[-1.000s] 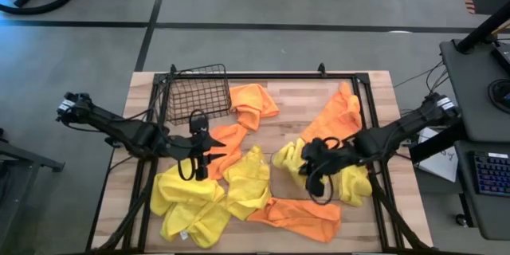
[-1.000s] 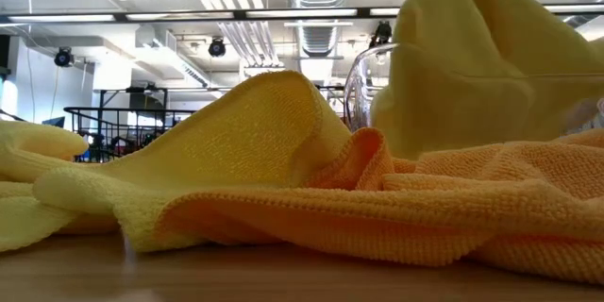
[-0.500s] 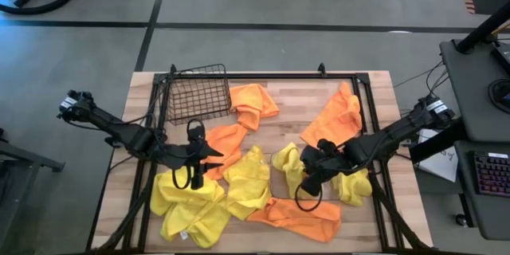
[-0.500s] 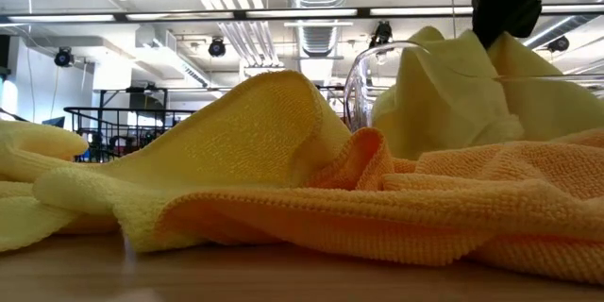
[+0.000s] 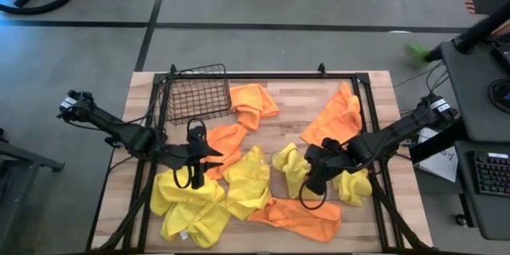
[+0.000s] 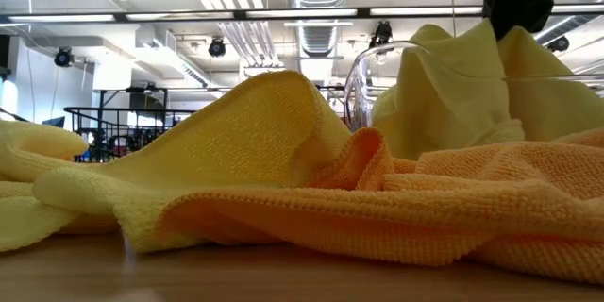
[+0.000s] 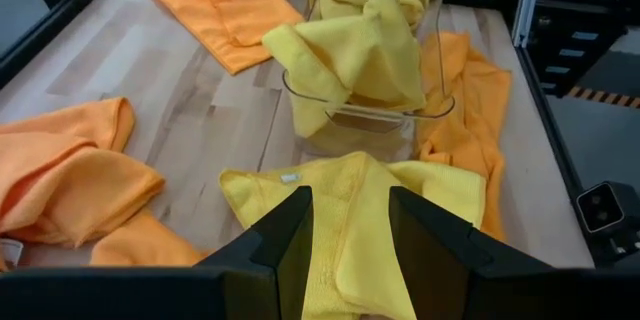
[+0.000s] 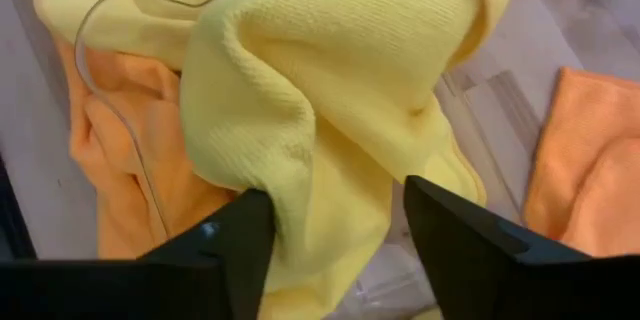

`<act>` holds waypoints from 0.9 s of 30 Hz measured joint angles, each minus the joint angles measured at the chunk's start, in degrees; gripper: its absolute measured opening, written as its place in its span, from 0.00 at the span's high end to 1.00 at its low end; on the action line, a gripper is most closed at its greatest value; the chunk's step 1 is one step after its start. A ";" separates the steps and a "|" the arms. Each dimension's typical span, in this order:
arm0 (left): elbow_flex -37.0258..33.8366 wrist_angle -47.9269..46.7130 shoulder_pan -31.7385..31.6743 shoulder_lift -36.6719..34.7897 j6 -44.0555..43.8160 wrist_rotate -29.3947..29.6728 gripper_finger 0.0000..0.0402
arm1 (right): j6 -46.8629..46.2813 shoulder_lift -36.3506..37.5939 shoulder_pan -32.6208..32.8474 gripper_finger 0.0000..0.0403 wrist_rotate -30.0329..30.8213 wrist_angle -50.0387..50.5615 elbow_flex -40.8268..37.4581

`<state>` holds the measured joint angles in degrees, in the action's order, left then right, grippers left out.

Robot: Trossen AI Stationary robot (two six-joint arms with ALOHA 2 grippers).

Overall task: Sort microfiber towel by color & place in baskets
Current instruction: Put the yellow towel into the transparent bin

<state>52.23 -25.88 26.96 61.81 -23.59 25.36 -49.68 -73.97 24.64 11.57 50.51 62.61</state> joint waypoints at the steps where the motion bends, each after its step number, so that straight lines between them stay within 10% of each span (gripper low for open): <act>1: -0.04 -0.01 0.00 0.18 -0.09 0.01 0.70 | -0.01 0.48 0.00 0.44 0.00 0.30 0.00; 13: 0.29 0.38 0.00 4.77 -3.37 0.09 0.70 | -0.28 5.17 -0.04 0.30 0.29 0.17 0.00; 27: 0.48 0.66 0.90 6.84 -9.33 0.22 0.70 | 12.20 -2.95 -6.17 0.69 11.20 -2.11 -0.02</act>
<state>52.71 -25.22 27.86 68.65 -32.92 25.58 -37.48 -76.91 18.47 22.77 48.40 62.59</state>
